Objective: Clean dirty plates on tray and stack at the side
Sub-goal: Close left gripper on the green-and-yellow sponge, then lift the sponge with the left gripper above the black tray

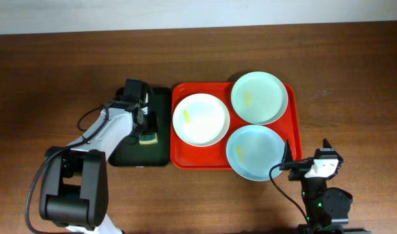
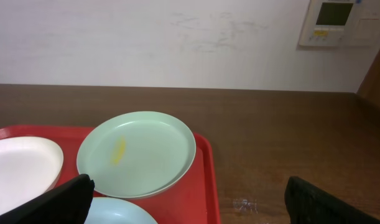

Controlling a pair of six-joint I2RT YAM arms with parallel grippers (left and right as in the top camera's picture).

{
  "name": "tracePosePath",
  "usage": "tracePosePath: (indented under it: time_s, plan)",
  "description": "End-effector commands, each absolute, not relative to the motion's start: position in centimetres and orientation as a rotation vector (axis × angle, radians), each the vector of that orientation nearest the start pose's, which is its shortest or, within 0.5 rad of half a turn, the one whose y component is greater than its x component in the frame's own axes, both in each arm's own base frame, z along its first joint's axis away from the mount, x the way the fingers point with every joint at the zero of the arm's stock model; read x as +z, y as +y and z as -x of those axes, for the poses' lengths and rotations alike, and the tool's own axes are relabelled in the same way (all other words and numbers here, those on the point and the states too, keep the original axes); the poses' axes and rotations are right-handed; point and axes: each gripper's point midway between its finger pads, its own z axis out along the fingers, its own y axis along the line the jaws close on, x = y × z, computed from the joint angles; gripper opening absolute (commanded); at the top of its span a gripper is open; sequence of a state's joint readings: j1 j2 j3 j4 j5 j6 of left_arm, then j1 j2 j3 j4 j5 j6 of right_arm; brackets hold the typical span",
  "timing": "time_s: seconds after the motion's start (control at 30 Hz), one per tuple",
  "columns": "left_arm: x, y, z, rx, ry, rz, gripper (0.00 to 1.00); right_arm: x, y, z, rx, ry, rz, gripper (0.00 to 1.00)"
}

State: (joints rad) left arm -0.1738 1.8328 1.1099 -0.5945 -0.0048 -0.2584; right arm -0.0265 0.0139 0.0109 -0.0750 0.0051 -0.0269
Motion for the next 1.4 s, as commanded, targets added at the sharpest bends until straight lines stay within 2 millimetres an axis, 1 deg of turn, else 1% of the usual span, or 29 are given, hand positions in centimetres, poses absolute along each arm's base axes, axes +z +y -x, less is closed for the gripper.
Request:
tracePosePath:
  time_s: [0.0,0.37,0.5,0.57,0.6,0.63,0.7,0.77,0.83,1.03,1.1,1.2,1.37]
  plan:
    - [0.1,-6.2,-36.1,-0.049,2.92,0.123,0.31,15.4,-0.9,-24.6,-0.049,1.655,-0.009,0.99]
    - [0.2,-6.3,-36.1,-0.049,2.919,0.123,0.31,15.4,-0.9,-24.6,-0.049,1.655,-0.01,0.99]
    - [0.5,-6.3,-36.6,-0.054,2.905,0.122,0.31,15.4,-0.9,-24.6,-0.049,1.655,-0.009,0.98]
    - [1.0,-6.4,-36.9,-0.057,2.892,0.121,0.28,15.4,-0.9,-24.6,-0.049,1.655,-0.009,0.99]
    - [1.3,-6.4,-37.1,-0.06,2.883,0.121,0.25,15.4,-0.9,-24.6,-0.049,1.655,-0.009,0.99]
    - [1.7,-6.5,-37.3,-0.063,2.873,0.118,0.15,15.4,-0.9,-24.6,-0.049,1.655,-0.009,0.98]
    - [3.2,-6.6,-37.8,-0.069,2.847,0.109,0.0,15.4,-0.9,-24.6,-0.049,1.655,-0.01,0.99]
    - [4.9,-6.6,-38.2,-0.079,2.814,0.108,0.0,15.4,-0.9,-24.6,-0.049,1.655,-0.009,0.99]
    - [7.5,-6.6,-38.2,-0.094,2.759,0.107,0.0,15.4,-0.9,-24.6,-0.049,1.655,-0.01,0.98]
    - [12.9,-6.4,-36.9,-0.122,2.659,0.104,0.0,15.4,-0.9,-24.6,-0.049,1.655,-0.009,0.99]
    - [14.3,-6.3,-36.5,-0.13,2.628,0.103,0.0,15.4,-0.9,-24.6,-0.049,1.655,-0.009,0.99]
    - [15.6,-6.3,-36.3,-0.138,2.594,0.102,0.0,15.4,-0.9,-24.6,-0.049,1.655,-0.009,0.99]
    - [15.9,-6.3,-36.4,-0.135,2.59,0.086,0.0,15.4,-0.9,-24.6,-0.049,1.655,-0.009,0.98]
